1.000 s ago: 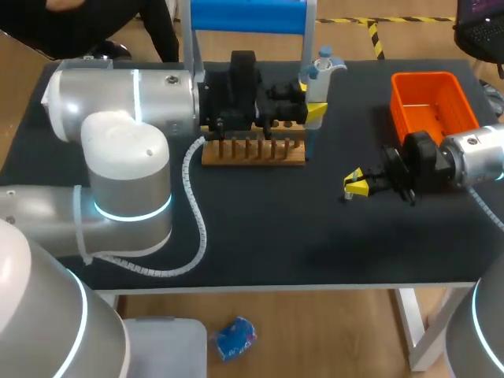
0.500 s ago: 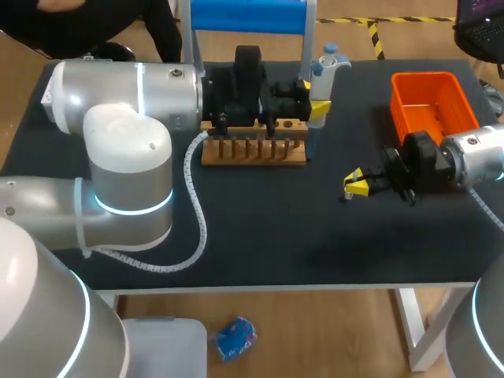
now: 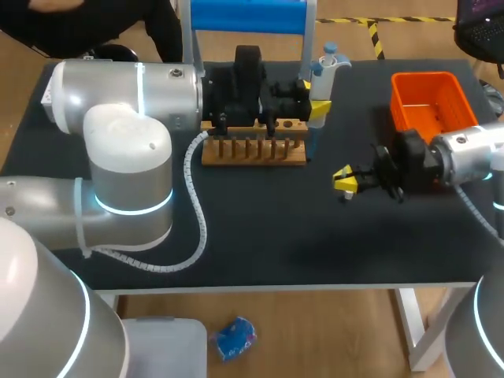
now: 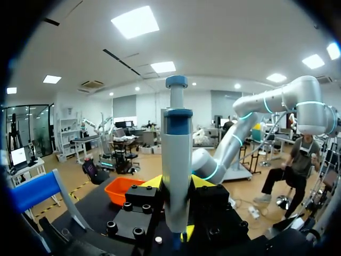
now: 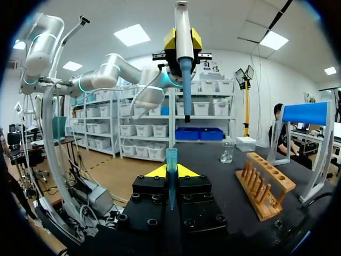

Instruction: Invert the test tube, pick up the pipette, mount the tip to pipette, aspirate from beaker and dispense into the tube, eject the tip, return the pipette, and cap with the stopper.

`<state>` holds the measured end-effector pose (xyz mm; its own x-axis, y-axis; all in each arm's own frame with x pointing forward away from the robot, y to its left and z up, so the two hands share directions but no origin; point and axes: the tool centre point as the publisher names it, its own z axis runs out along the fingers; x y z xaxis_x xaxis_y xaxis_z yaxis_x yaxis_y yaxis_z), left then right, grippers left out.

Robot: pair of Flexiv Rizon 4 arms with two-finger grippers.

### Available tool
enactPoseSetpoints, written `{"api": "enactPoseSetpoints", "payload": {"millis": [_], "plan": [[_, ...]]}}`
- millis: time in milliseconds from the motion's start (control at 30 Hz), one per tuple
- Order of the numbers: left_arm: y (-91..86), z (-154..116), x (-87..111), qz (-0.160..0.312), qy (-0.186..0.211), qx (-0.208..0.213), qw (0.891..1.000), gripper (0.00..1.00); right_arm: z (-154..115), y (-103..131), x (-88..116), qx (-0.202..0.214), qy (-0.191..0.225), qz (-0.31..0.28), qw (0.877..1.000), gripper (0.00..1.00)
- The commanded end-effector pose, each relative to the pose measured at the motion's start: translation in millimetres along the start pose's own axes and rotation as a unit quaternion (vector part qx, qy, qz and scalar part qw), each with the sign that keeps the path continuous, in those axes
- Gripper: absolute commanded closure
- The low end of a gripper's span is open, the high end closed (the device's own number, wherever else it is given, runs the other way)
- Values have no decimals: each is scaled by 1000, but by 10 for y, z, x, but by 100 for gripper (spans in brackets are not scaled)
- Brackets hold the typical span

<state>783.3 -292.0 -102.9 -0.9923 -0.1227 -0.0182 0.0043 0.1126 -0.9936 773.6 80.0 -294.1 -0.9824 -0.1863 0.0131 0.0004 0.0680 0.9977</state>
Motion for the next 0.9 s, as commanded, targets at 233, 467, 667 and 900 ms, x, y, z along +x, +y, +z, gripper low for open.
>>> {"api": "enactPoseSetpoints", "payload": {"millis": [233, 467, 667, 900], "plan": [[-6, 8, 0, 0, 0, 0, 1000, 100, 365, 60, -171, -8, 20, -7, 1000, 100], [-6, 8, 0, 0, 0, 0, 1000, 100, 372, 78, -169, -7, 23, -8, 1000, 100], [-6, 8, 0, 0, 0, 0, 1000, 100, 372, 78, -169, -7, 23, -8, 1000, 100], [-6, 8, 0, 0, 0, 0, 1000, 100, 457, 44, -216, -11, 32, -6, 999, 100]]}}
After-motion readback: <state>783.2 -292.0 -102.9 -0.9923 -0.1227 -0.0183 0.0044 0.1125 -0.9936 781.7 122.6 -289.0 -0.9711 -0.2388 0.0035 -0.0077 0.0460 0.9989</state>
